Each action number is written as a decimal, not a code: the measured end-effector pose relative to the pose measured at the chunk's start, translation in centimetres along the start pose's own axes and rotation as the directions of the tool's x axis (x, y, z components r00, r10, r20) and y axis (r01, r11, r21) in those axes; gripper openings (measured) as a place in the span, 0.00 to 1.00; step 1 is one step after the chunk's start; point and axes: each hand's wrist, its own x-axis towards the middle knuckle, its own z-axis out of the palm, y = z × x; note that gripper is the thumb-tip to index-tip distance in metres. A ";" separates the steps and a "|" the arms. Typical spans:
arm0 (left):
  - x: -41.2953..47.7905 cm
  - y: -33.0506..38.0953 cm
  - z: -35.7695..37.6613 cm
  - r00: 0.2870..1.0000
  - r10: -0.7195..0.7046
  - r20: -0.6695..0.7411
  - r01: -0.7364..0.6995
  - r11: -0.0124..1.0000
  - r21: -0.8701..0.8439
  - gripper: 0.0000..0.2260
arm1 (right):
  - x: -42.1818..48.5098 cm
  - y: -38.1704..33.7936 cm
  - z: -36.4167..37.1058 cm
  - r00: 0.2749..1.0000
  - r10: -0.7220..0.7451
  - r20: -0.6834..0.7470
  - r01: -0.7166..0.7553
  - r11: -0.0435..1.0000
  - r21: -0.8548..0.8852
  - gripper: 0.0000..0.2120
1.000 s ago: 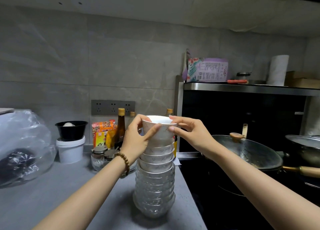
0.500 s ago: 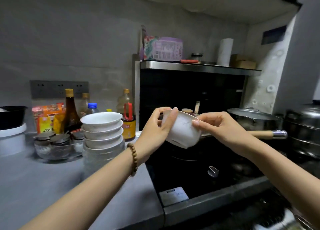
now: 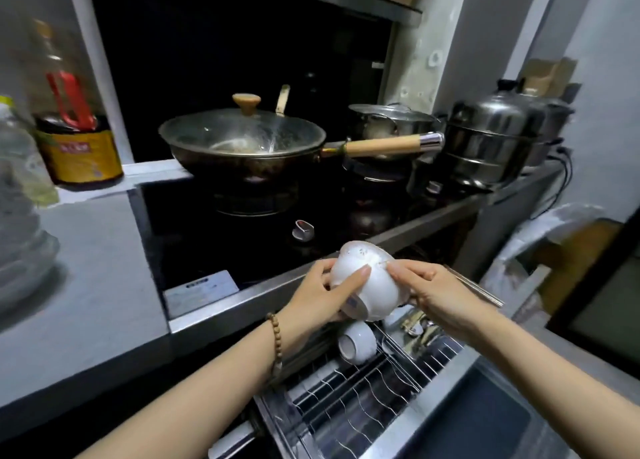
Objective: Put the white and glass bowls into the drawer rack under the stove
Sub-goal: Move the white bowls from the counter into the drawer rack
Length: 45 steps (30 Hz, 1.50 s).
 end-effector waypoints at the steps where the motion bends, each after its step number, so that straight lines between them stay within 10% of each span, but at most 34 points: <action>1: 0.4 -1.4 0.5 0.999 -0.043 0.015 0.043 0.999 -0.020 0.28 | 0.0 1.5 -0.3 0.999 0.038 -0.009 -0.039 0.999 -0.004 0.19; 16: 7.6 -19.8 1.1 0.922 -0.385 -0.030 0.382 0.921 -0.079 0.13 | 6.6 18.7 -2.6 0.890 0.419 0.180 -0.389 0.904 -0.180 0.10; 24: 11.2 -26.2 1.4 0.848 -0.509 -0.146 0.505 0.860 -0.072 0.27 | 10.7 25.6 -2.2 0.861 0.506 0.056 -0.492 0.855 -0.164 0.06; 29: 12.8 -27.9 1.1 0.835 -0.522 -0.177 0.537 0.842 0.054 0.20 | 12.3 27.0 -2.2 0.839 0.543 0.033 -0.535 0.835 -0.128 0.06; 32: 13.4 -28.4 1.4 0.835 -0.512 -0.203 0.533 0.844 0.065 0.33 | 12.6 27.7 -2.1 0.831 0.556 0.009 -0.552 0.827 -0.108 0.11; 35: 13.9 -29.1 1.6 0.847 -0.489 -0.211 0.518 0.847 0.118 0.15 | 12.5 28.4 -1.9 0.818 0.575 -0.032 -0.576 0.815 -0.062 0.10; 45: 15.0 -30.8 2.7 0.888 -0.408 -0.212 0.438 0.892 0.116 0.11 | 12.4 29.8 -2.2 0.787 0.591 -0.176 -0.583 0.806 0.098 0.05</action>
